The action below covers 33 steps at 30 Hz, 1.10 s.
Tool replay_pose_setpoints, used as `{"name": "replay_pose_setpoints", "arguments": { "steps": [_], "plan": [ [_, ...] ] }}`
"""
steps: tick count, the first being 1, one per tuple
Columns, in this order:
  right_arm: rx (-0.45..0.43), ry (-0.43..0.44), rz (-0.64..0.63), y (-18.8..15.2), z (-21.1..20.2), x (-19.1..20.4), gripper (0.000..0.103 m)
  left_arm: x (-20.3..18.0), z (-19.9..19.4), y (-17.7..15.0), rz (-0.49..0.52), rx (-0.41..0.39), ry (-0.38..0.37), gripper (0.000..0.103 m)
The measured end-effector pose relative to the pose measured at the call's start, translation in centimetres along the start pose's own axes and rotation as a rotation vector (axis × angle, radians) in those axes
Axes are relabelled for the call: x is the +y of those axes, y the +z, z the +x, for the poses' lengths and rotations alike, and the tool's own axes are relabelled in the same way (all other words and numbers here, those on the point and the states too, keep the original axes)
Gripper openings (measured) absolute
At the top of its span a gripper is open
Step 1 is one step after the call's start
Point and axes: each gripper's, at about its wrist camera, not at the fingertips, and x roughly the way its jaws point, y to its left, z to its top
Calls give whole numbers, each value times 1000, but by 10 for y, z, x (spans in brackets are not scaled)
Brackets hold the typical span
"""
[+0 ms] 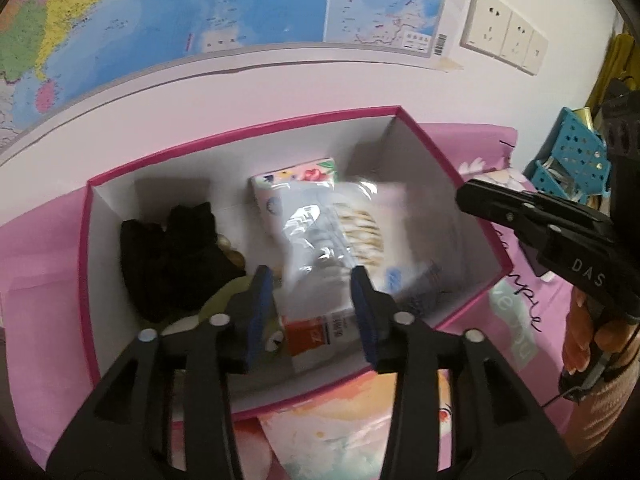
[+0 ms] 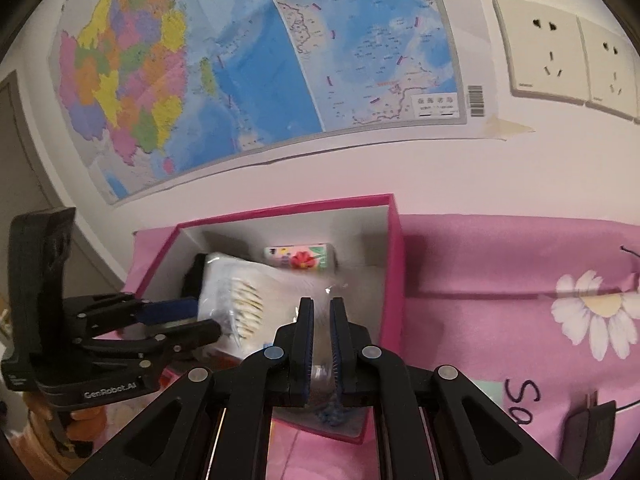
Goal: Organize soft objects
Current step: 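Lift the cotton-swab bag into the pink box and open the right gripper, then move the right gripper down to the gold tissue pack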
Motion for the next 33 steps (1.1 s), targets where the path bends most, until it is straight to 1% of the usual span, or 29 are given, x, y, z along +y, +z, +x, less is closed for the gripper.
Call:
{"name": "replay_pose_setpoints", "arguments": {
  "steps": [3,4,5,6,8,9,11,12,14,15,17,20,23,24,27,30,33],
  "plan": [
    [4,1,-15,-3,-1,3,12,-1,-5,-3,8,-25,15,45],
    [4,1,-14,-5,-4,3,20,0,-9,-4,7,-37,13,45],
    [3,5,-9,-6,-5,3,31,1,-13,-6,6,-47,12,45],
    [0,16,-2,-8,-8,3,33,1,-17,-7,8,-61,10,45],
    [-8,36,-8,-12,-16,4,34,3,-29,-12,11,-91,6,45],
    [-16,43,-13,-15,-22,6,34,4,-38,-16,15,-112,-8,45],
    [-30,76,-25,-21,-36,11,39,7,-57,-27,20,-149,-32,45],
    [-36,96,-34,-25,-44,14,39,8,-65,-32,28,-169,-47,47],
    [-49,141,-61,-36,-61,21,46,8,-82,-45,34,-199,-58,52],
    [-52,165,-74,-43,-70,26,48,9,-93,-56,40,-219,-66,53],
    [-37,212,-92,-55,-79,33,52,10,-105,-73,47,-234,-84,54],
    [14,270,-120,-75,-86,46,52,11,-114,-104,42,-209,-116,54],
    [70,307,-152,-95,-86,61,52,12,-112,-137,20,-155,-125,54],
    [91,322,-165,-101,-84,67,52,13,-111,-153,7,-128,-133,54],
    [148,352,-191,-118,-75,83,52,18,-109,-182,-47,-82,-161,54],
    [213,387,-201,-134,-58,98,52,22,-106,-208,-95,-36,-160,54],
    [260,415,-213,-145,-45,110,52,21,-105,-229,-120,-3,-161,54]
  ]
}}
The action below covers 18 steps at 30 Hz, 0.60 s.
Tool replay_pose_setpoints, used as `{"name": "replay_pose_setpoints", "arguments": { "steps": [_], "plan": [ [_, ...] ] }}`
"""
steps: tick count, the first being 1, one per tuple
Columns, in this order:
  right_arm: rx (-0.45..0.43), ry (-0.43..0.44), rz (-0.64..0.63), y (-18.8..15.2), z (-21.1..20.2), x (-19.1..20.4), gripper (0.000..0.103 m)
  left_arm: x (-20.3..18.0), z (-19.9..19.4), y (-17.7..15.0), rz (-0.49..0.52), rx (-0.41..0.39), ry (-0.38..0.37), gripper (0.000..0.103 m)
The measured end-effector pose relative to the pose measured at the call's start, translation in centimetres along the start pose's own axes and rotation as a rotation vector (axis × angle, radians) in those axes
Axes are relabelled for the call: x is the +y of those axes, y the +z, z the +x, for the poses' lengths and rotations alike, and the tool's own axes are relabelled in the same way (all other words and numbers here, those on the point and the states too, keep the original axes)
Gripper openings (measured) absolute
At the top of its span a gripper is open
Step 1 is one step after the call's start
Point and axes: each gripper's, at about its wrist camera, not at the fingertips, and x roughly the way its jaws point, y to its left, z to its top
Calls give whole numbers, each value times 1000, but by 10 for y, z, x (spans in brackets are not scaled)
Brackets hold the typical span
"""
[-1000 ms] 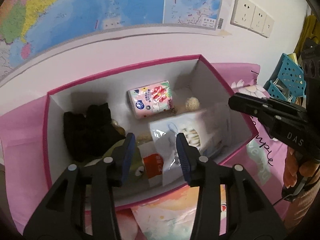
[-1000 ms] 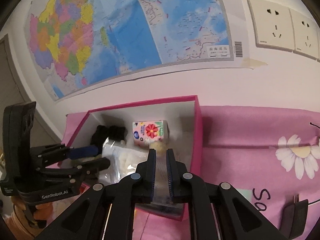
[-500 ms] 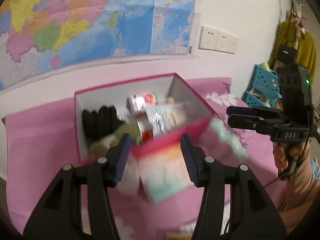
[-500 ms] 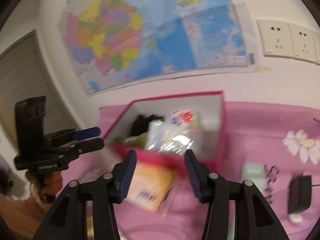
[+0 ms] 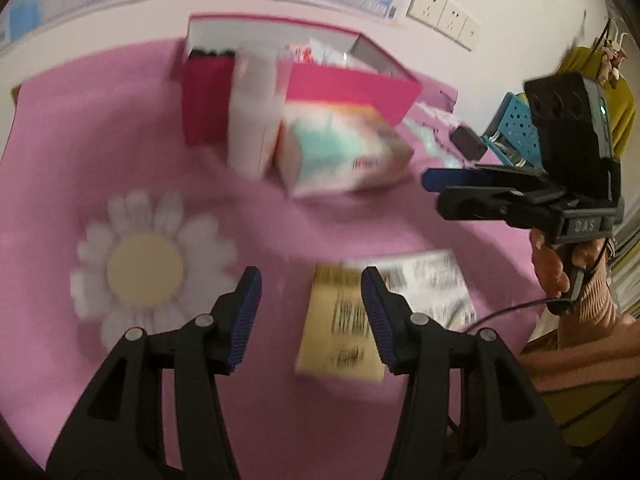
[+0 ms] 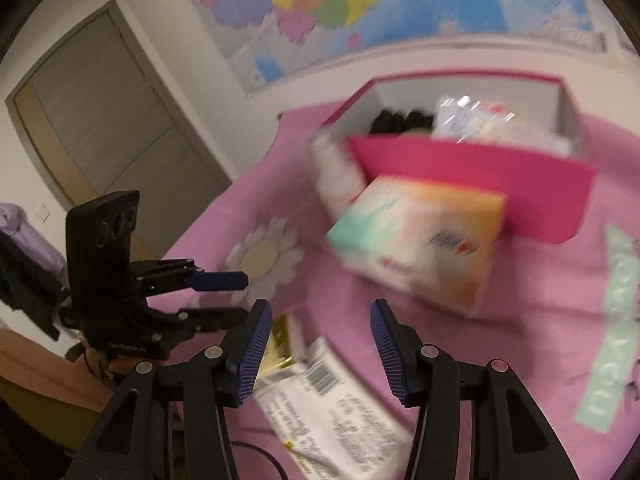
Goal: Organize soft objects
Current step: 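Move the right gripper down to the gold tissue pack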
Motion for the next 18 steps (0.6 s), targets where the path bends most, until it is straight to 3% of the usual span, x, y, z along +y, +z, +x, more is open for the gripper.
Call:
{"name": "replay_pose_setpoints", "arguments": {
  "steps": [4,11,15,18],
  "plan": [
    [59,27,-11,-6,25,10,52,2,1,-23,-58,47,-48,54],
    [97,54,0,-12,49,13,52,0,-5,-44,-67,69,-61,53],
    [116,51,1,-15,56,13,51,-4,1,-48,-69,91,-118,45],
    [126,52,9,-18,61,12,44,-4,4,-49,-77,104,-131,41]
  ]
}}
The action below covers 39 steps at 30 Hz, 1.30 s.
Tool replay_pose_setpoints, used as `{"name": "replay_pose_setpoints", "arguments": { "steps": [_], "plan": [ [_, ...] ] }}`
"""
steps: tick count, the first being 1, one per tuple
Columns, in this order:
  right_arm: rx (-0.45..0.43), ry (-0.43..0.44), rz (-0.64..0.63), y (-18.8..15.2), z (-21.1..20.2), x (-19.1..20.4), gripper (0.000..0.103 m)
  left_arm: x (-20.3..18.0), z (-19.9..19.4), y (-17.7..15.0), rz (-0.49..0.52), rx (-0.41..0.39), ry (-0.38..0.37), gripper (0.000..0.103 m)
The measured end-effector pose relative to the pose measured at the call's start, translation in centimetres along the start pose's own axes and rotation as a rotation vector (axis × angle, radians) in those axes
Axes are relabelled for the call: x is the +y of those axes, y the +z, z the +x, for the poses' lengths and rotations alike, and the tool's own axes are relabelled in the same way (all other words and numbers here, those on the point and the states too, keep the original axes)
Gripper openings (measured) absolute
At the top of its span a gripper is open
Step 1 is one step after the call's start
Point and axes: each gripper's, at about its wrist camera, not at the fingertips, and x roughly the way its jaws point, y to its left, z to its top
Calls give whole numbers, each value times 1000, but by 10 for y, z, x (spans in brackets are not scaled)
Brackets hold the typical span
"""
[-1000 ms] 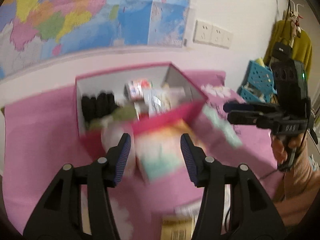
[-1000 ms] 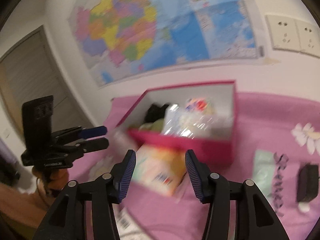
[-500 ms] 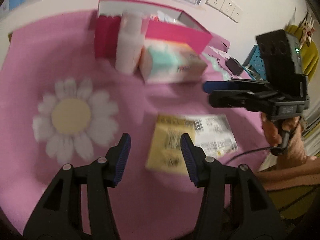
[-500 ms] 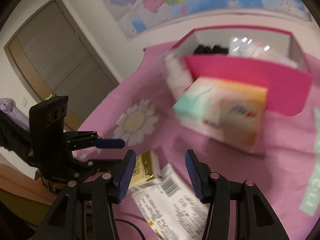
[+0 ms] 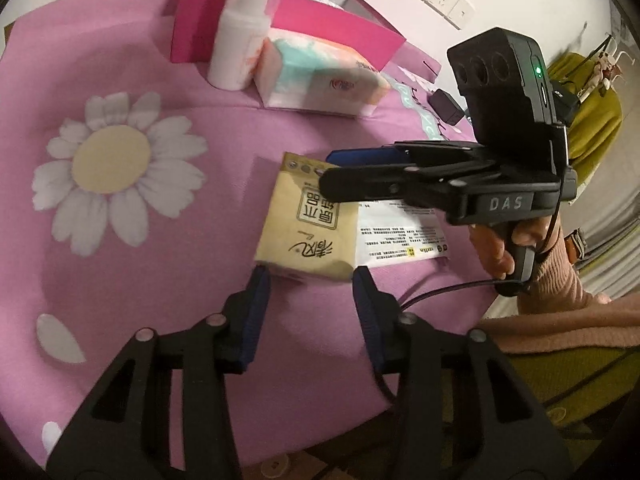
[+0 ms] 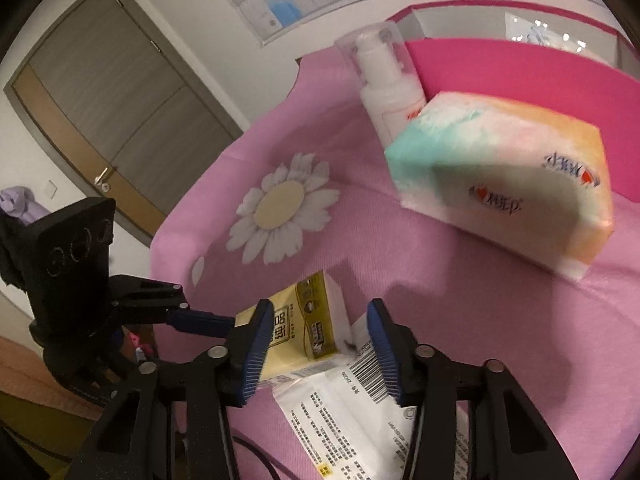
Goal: Organize soft objects
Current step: 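Move the right gripper down to the gold tissue pack, then grasp the gold tissue pack with the right gripper and lift it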
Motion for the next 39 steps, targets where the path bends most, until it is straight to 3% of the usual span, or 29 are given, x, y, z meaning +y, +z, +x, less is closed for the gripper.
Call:
{"name": "replay_pose_setpoints", "arguments": {
  "steps": [5,18,39],
  "plan": [
    [-10,-5,10,-4,-2,-2,34,0,7,7,-4,5,5,37],
    [-117,-173,-71,-3,-32,28,29,3,7,34,33,-47,27,37],
    [-274,-196,-19,8,-88,16,29,-35,-12,90,180,-157,47,37]
  ]
}}
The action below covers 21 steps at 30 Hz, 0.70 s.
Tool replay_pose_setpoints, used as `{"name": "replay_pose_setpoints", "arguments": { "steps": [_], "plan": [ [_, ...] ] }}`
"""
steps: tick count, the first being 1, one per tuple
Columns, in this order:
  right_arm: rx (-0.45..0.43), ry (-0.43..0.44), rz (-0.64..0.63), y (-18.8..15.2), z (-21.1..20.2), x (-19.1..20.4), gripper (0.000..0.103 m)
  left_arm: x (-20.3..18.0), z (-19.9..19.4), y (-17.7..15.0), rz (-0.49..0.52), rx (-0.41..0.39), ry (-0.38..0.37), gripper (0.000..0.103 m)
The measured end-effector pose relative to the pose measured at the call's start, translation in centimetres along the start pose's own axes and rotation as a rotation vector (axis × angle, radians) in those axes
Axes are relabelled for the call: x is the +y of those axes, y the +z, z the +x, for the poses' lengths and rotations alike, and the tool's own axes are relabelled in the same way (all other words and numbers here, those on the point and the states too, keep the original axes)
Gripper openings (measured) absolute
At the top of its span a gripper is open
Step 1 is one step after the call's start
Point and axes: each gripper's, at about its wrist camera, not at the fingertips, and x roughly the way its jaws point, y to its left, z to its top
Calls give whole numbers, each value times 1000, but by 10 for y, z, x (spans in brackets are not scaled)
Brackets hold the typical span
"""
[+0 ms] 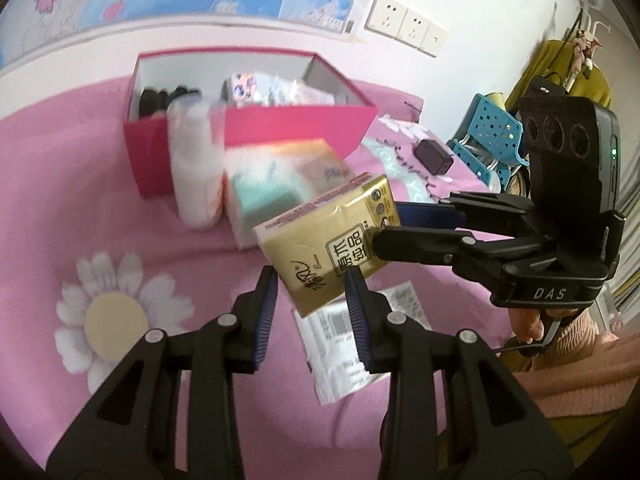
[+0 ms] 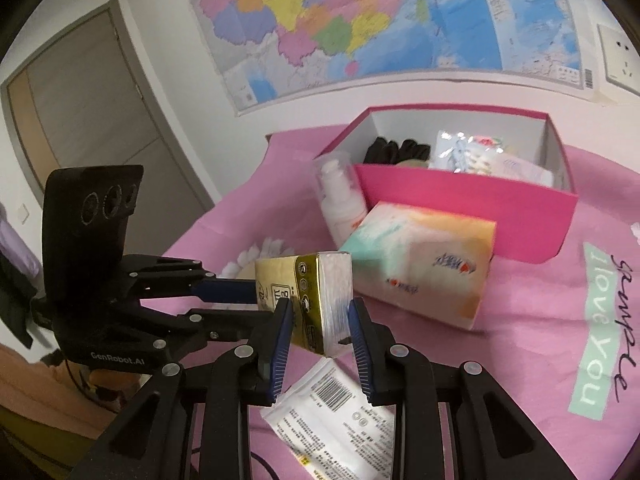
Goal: Organize soft objects
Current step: 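Grasp the gold tissue pack with the right gripper and lift it, then carry the gold tissue pack into the pink box and release it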
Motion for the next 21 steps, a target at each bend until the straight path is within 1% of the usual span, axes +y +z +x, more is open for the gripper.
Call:
{"name": "replay_pose_setpoints", "arguments": {
  "steps": [6,9,21],
  "plan": [
    [-53,-17,9,18,-9,-10,29,-8,-3,26,51,-37,19,37],
    [-72,-20,9,26,-12,-12,29,-7,-3,37,57,-51,25,37],
    [-119,-45,3,53,-10,-26,29,-5,-3,73,98,-97,56,37]
  ]
}}
